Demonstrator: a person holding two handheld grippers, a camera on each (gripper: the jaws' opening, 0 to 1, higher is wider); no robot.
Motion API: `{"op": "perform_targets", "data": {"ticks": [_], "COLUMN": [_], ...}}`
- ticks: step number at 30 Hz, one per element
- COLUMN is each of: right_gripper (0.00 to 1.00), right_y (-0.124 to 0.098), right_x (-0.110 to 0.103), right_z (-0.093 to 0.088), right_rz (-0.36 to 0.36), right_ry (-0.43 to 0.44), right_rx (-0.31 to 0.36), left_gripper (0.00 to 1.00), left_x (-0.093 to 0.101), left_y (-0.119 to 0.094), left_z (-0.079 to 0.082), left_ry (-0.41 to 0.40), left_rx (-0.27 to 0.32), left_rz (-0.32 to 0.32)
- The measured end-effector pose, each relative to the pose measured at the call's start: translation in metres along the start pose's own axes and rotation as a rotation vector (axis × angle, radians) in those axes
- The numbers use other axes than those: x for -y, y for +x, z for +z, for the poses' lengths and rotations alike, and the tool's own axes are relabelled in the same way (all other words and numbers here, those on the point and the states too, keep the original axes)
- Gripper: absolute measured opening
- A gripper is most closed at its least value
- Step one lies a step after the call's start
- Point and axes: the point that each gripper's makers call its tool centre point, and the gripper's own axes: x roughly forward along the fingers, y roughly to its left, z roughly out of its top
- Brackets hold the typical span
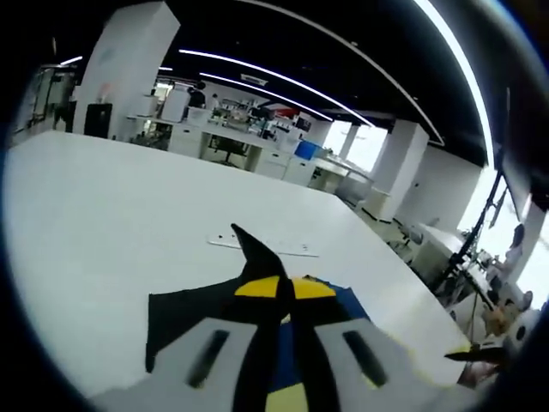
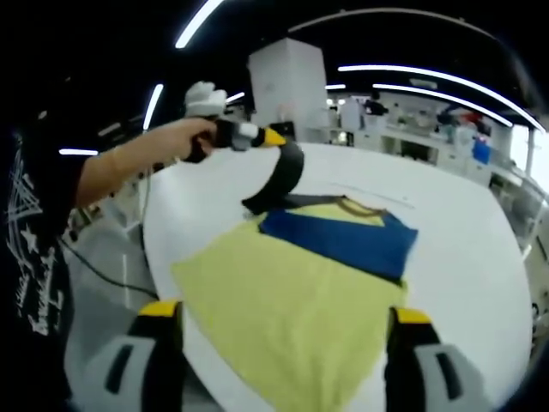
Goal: Fold the garment on the visible template until the final outline fits inside the template.
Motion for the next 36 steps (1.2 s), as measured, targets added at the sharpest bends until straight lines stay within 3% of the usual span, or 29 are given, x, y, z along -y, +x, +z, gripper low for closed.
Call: {"op": "perform_targets", "data": {"ticks": [7, 17, 28, 36], "right_gripper": [0.99, 0.99, 0.99, 0.99], "right_y": [-0.001, -0.004, -0.002, -0.001], "right_x": [0.002, 0.012, 0.017, 0.02], "right_z": [-0.004, -0.006, -0.011, -0.013], "right_rz": [-0.002, -0.026, -0.028, -0.035], "right_ry": [0.006, 0.027, 0.045, 0.059], "right_rx": [-0.01, -0.008, -0.016, -0.015], "left_gripper": [0.0, 0.0, 0.0, 0.0], "left_x": [0.035, 0.069, 0.085, 0.104], "left_y": [0.019, 0.04, 0.062, 0.07], "left_z": [-0.011, -0.029, -0.033, -0.051], "left_ry": [0.008, 0.036, 0.047, 0.043], "left_rx": [-0.018, -0.054, -0.065, -0.098], "left_rz": [-0.057, -0.114, -0.146, -0.182]}}
